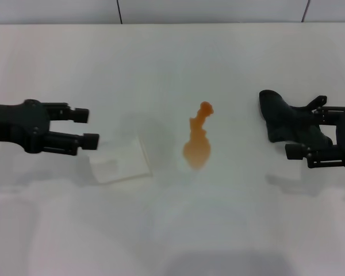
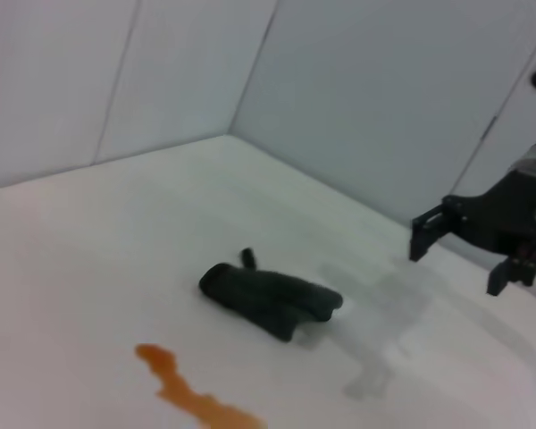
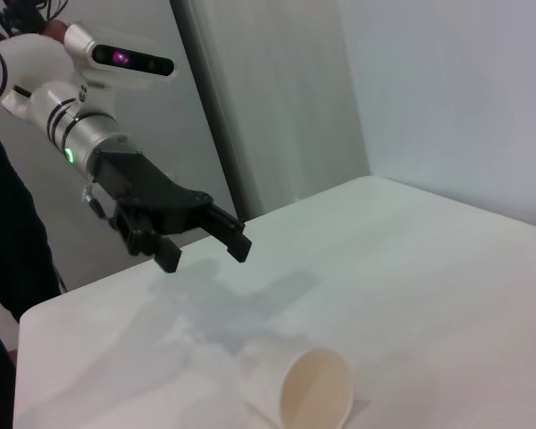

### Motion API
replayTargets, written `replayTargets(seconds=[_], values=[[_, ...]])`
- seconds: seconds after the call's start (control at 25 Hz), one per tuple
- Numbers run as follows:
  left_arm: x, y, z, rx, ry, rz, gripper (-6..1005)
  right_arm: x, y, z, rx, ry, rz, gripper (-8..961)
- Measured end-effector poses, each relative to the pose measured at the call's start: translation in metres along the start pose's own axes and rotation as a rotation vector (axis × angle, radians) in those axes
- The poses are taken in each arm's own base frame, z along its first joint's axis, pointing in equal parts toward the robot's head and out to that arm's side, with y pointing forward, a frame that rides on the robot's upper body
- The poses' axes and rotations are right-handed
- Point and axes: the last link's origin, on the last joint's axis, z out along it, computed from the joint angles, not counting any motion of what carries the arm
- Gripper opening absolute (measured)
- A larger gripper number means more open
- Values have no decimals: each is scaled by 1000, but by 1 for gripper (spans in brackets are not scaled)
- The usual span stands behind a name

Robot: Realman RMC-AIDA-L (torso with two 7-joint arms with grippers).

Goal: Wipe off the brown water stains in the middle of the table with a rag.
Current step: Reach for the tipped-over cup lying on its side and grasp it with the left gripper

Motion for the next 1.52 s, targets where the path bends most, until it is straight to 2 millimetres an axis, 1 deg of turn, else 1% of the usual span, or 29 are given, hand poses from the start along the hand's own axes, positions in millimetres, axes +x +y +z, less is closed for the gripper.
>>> replayTargets(seconds=[0.2,0.4,0.44,0.48,0.56,0.72,0.84,1.2,1.32,1.52], values=[[7,-4,-11,65,-72,-2,878,0,0,1,-1,0,7,771],[13,-6,-13,81,-131,3,878,1,0,2,-2,3,14,771],[21,-9,-9,80,-199,17,878,2,0,3,-2,3,19,771],[22,-9,-9,80,-204,18,878,2,0,4,-3,3,21,771],[28,-13,-5,88,-287,28,878,2,0,4,-4,1,23,771],[36,-15,0,91,-359,45,878,1,0,8,-9,-12,29,770],[43,-20,4,108,-446,75,877,2,-2,12,1,-11,31,770],[54,-22,10,98,-479,167,877,0,-1,18,-5,-22,30,770],[54,-21,17,82,-483,193,877,-1,-1,20,-2,-23,34,770],[48,-19,32,65,-512,212,877,-2,-2,20,5,-25,36,770]])
